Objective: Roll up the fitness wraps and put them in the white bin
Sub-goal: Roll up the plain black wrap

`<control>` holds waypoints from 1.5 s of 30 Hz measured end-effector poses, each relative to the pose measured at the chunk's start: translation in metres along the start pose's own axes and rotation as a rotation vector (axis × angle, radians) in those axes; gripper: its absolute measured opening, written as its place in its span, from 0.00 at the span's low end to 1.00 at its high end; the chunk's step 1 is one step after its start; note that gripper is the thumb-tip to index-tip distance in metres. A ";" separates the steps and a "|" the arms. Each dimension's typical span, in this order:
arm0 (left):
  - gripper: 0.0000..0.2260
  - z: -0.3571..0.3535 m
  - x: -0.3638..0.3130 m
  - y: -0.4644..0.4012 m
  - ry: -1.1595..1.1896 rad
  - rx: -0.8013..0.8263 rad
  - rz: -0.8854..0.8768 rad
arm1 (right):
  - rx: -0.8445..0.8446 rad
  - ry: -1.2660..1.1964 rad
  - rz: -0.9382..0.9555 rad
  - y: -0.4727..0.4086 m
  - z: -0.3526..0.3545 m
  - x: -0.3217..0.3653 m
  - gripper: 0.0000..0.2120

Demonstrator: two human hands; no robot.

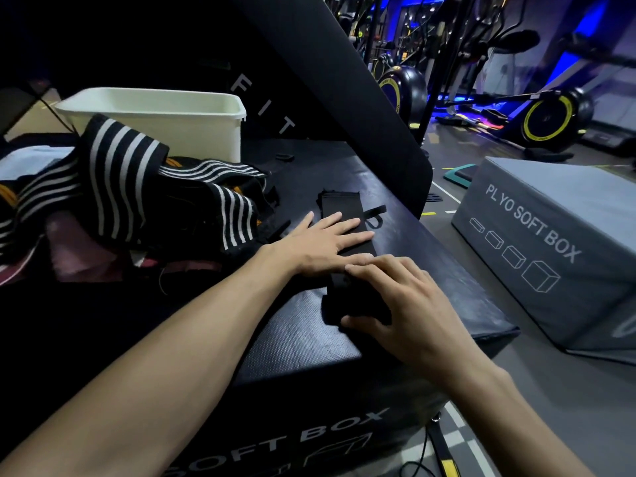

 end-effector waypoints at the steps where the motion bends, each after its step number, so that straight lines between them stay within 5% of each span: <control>1: 0.30 0.000 -0.001 0.001 0.004 0.001 0.001 | 0.015 -0.003 0.007 -0.001 -0.001 -0.003 0.26; 9: 0.29 0.000 -0.005 0.006 0.009 -0.024 -0.013 | 0.089 -0.098 0.048 -0.010 0.006 -0.006 0.17; 19: 0.28 0.001 -0.007 0.003 0.008 -0.014 0.033 | 0.206 -0.181 -0.048 -0.006 0.003 -0.002 0.25; 30: 0.26 0.002 -0.006 0.005 0.022 -0.023 0.020 | 0.271 -0.314 -0.113 -0.023 -0.001 -0.005 0.16; 36: 0.27 0.001 -0.002 0.003 -0.004 0.009 0.003 | 0.187 -0.467 -0.111 -0.026 -0.003 -0.008 0.04; 45: 0.27 0.001 -0.002 0.005 0.026 -0.002 -0.005 | -0.127 -0.417 -0.119 -0.030 0.001 0.001 0.13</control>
Point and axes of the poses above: each hand's wrist, its own y-axis away from the middle knuckle, its own z-axis out of the back of the hand, x = y × z, the point moved 2 cm from there along -y, towards the middle knuckle, and after that the axes turned 7 degrees about -z, right-handed, at the moved point
